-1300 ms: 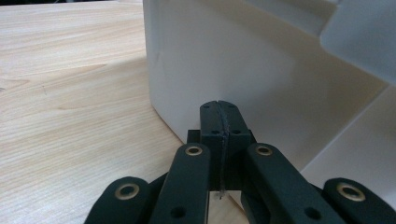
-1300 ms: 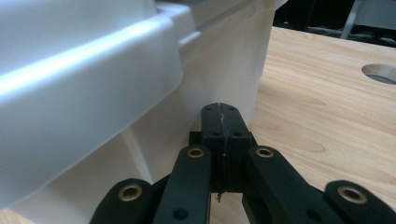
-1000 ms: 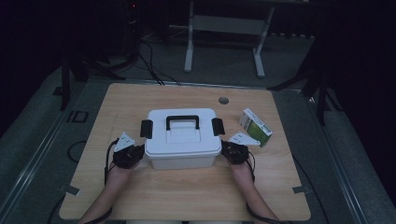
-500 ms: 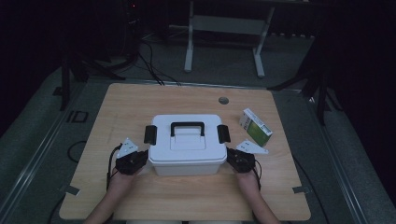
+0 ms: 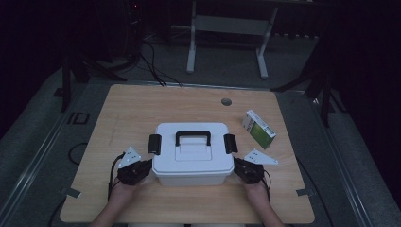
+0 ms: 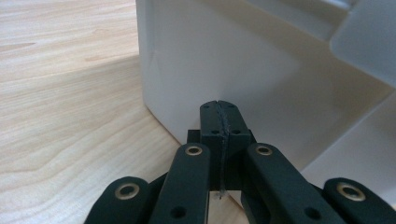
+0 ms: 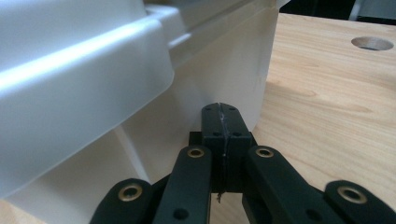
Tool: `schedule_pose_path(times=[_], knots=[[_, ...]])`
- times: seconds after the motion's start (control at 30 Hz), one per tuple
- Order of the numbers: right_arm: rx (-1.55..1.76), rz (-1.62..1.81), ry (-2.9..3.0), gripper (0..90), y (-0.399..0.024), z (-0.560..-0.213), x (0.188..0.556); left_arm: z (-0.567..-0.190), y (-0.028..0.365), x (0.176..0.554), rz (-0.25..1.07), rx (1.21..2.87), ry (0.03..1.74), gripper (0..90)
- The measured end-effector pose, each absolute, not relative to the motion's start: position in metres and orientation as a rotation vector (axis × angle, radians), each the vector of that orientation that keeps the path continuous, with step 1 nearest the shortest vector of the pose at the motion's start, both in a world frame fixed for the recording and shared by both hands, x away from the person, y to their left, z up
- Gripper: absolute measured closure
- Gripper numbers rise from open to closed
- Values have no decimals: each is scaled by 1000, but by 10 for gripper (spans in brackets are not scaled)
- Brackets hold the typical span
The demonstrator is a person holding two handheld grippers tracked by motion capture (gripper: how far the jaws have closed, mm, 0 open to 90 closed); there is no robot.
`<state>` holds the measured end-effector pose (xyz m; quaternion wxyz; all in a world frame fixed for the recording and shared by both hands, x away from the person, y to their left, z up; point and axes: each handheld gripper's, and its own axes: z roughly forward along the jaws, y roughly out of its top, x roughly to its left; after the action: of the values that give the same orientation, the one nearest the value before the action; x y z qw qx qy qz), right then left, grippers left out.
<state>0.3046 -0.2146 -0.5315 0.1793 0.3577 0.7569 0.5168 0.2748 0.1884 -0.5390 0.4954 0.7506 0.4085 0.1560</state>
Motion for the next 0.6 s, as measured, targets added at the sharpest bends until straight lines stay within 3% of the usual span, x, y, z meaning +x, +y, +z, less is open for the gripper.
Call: schedule_pose_path(times=[0.6], knots=[[1002, 1477, 2160, 900, -230, -531, 275, -539, 180, 257, 352, 1844, 944, 900]])
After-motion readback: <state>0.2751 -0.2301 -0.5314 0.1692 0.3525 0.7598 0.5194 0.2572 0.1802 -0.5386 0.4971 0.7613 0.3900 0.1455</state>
